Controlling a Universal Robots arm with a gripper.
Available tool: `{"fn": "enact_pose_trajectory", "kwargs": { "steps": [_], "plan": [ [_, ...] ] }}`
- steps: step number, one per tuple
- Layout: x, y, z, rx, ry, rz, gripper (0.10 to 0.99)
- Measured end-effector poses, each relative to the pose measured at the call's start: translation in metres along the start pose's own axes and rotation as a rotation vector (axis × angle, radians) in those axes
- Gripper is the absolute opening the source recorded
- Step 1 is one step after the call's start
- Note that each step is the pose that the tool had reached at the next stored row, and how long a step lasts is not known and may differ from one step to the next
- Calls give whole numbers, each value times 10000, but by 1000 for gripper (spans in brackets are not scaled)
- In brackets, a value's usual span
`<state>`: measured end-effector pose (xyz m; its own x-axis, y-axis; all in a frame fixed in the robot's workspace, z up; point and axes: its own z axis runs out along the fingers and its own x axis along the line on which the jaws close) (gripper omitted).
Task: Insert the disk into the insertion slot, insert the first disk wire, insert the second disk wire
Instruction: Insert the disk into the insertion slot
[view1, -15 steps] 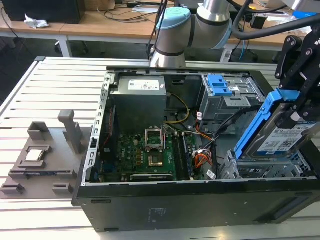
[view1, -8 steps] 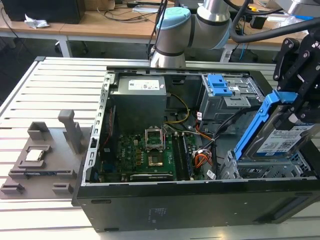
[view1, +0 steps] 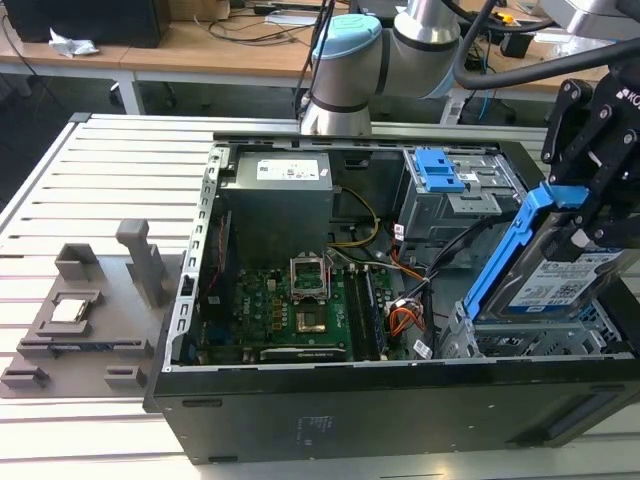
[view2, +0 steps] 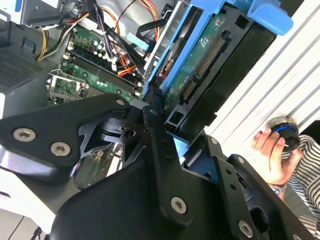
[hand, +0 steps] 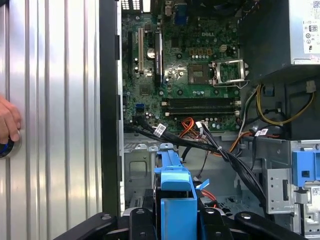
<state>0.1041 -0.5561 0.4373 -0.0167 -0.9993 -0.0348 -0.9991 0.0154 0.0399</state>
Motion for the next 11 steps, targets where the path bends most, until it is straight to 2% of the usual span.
{"fn": "enact_pose_trajectory", "kwargs": {
  "steps": [5,11],
  "plan": [
    [3,-3,65,0,0,0,365],
    [4,-4,92,0,0,0,365]
  ]
}}
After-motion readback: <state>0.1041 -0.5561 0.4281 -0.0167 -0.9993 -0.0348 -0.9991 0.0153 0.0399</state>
